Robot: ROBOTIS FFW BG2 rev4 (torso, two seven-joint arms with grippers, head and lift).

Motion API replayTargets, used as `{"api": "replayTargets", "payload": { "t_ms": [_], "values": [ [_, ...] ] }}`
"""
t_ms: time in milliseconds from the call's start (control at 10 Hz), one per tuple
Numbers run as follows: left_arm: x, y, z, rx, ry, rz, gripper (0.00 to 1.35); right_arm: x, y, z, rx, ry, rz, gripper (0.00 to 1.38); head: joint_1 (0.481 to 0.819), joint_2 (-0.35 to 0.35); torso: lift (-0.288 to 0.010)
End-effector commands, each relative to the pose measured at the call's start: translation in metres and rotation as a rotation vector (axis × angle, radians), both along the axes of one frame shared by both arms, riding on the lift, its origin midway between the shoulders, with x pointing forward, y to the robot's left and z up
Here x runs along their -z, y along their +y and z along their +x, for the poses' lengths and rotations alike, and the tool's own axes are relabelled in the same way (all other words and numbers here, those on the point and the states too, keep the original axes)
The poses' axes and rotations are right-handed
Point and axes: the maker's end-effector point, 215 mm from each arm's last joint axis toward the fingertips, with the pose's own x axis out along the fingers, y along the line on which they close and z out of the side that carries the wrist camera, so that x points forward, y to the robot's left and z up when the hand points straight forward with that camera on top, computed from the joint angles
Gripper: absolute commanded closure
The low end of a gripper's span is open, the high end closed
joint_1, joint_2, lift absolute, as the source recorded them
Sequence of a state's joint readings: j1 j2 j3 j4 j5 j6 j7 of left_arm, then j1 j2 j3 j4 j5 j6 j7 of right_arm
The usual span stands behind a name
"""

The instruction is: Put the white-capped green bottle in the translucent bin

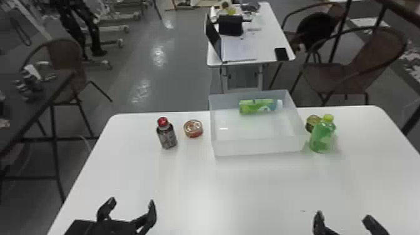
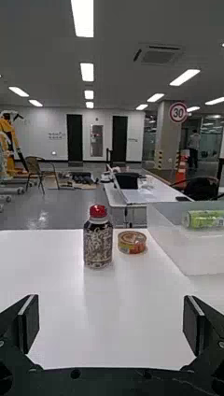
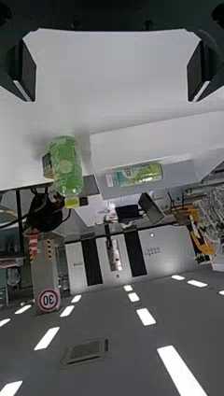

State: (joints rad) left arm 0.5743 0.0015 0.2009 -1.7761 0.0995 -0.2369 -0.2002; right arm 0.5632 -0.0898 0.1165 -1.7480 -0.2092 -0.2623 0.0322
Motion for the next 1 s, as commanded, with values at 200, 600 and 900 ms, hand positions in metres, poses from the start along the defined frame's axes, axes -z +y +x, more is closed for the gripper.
{"api": "replayTargets", "payload": {
  "t_ms": [200, 600, 900],
  "values": [
    [0.002, -0.015, -0.012, -0.064, -0.023, -0.090, 0.14, 0.000, 0.005, -0.004, -0.001, 0.000, -0.010, 0.08, 0.695, 0.186, -0.027],
    [0.005, -0.031, -0.010, -0.076, -0.019, -0.153, 0.15, -0.003, 0.006, -0.004, -0.005, -0.005, -0.013, 0.08, 0.695, 0.155, -0.027],
    [0.006, -0.032, -0.010, -0.076, -0.016, -0.168, 0.15, -0.003, 0.006, -0.003, -0.003, -0.004, -0.010, 0.08, 0.695, 0.142, -0.027]
  ]
}}
